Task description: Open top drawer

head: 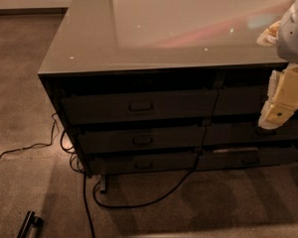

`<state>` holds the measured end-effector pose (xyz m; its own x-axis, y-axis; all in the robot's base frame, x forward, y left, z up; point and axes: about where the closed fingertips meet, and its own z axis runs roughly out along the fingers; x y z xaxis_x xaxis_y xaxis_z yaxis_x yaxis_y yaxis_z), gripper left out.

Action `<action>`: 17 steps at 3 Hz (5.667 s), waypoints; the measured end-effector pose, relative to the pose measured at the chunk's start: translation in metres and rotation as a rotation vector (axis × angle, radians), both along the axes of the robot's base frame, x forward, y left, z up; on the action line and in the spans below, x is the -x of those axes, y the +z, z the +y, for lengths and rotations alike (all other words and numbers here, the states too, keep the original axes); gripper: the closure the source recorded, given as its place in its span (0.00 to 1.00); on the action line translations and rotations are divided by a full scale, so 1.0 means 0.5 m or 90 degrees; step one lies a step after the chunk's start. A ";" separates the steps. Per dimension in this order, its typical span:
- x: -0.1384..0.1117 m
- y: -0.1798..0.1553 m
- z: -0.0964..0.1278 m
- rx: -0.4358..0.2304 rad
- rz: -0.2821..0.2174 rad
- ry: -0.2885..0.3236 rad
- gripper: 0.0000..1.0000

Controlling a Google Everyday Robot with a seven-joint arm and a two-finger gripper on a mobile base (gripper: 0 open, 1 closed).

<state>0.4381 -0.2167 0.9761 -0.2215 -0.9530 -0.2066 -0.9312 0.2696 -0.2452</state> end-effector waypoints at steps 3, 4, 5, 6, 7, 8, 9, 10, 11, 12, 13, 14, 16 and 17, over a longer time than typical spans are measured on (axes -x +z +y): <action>-0.054 -0.035 0.064 0.017 0.001 0.076 0.00; -0.057 -0.036 0.069 0.018 0.000 0.081 0.00; -0.047 -0.038 0.064 0.013 -0.011 0.078 0.00; -0.061 -0.081 0.074 -0.032 -0.020 0.086 0.00; -0.108 -0.131 0.106 -0.057 -0.032 0.116 0.00; -0.150 -0.178 0.140 -0.066 -0.034 0.144 0.00; -0.198 -0.205 0.186 -0.058 -0.037 0.178 0.00; -0.249 -0.251 0.235 -0.029 -0.025 0.211 0.00; -0.244 -0.247 0.233 -0.030 -0.028 0.210 0.00; -0.250 -0.279 0.228 -0.069 -0.015 0.206 0.00; -0.275 -0.336 0.232 -0.109 0.013 0.209 0.00; -0.307 -0.392 0.245 -0.126 0.037 0.224 0.00; -0.373 -0.478 0.308 -0.171 0.068 0.279 0.00; -0.366 -0.479 0.310 -0.177 0.069 0.286 0.00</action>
Offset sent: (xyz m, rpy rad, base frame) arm 0.0091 0.0097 -0.0053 0.0005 0.0117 0.0470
